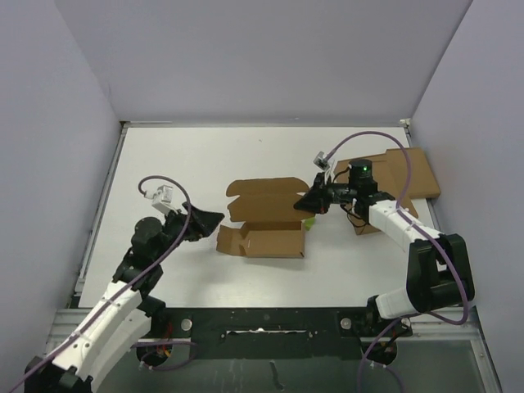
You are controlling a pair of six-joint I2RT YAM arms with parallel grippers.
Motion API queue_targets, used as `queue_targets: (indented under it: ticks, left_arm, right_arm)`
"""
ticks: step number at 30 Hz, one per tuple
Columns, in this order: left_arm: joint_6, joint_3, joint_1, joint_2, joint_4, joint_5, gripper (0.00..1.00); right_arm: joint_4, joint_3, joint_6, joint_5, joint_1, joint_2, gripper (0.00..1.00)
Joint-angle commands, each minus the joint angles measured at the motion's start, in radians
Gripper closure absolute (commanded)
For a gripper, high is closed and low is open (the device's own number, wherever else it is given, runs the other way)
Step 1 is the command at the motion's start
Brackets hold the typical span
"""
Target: Fold the paper box
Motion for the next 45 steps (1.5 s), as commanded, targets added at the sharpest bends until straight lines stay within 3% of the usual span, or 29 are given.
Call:
queue_targets:
  ticks: [1,3,6,13,18,22,25,32,36,37,40,42,45]
  left_arm:
    - [0.024,0.256,0.002,-0.136,-0.069,0.07,0.31]
    - [-0.04,0.357,-0.004,-0.129,-0.03,0.1,0.25]
    - [-0.132,0.465,-0.011,-0.098,0.075,0.115,0.03]
    - [-0.33,0.653,-0.037,0.076,0.426,0.158,0.02]
    - [-0.33,0.775,-0.116,0.159,0.565,0.15,0.02]
    - [-0.329,0.736,-0.182,0.204,0.843,0.098,0.02]
    - [-0.284,0.741,-0.252,0.256,0.958,0.093,0.02]
    - [-0.028,0.838,-0.484,0.344,0.934,0.175,0.02]
    - [0.142,0.919,-0.576,0.344,0.759,0.201,0.03]
    - [0.178,0.935,-0.608,0.347,0.724,0.196,0.07]
    - [0.212,0.961,-0.637,0.358,0.701,0.208,0.11]
    - [0.21,0.958,-0.637,0.361,0.707,0.216,0.04]
    - [0.212,0.928,-0.637,0.336,0.725,0.21,0.02]
  right_arm:
    - [0.021,0.031,-0.027,-0.072,-0.015,-0.043,1.0]
    - [0.022,0.03,-0.031,-0.078,-0.023,-0.048,1.0]
    - [0.021,0.03,-0.035,-0.095,-0.047,-0.055,1.0]
    - [0.017,0.035,-0.058,-0.14,-0.118,-0.05,1.0]
    - [0.012,0.039,-0.066,-0.17,-0.159,-0.043,1.0]
    - [0.016,0.043,-0.059,-0.189,-0.205,-0.028,1.0]
    - [0.028,0.036,-0.053,-0.186,-0.226,-0.026,1.0]
    - [0.03,0.035,-0.056,-0.188,-0.241,-0.022,1.0]
    - [0.032,0.034,-0.055,-0.194,-0.24,-0.016,1.0]
    - [0.034,0.033,-0.054,-0.195,-0.24,-0.019,1.0]
    - [0.034,0.033,-0.053,-0.196,-0.241,-0.022,1.0]
    - [0.035,0.034,-0.053,-0.198,-0.241,-0.023,1.0]
    - [0.04,0.033,-0.047,-0.201,-0.238,-0.028,1.0]
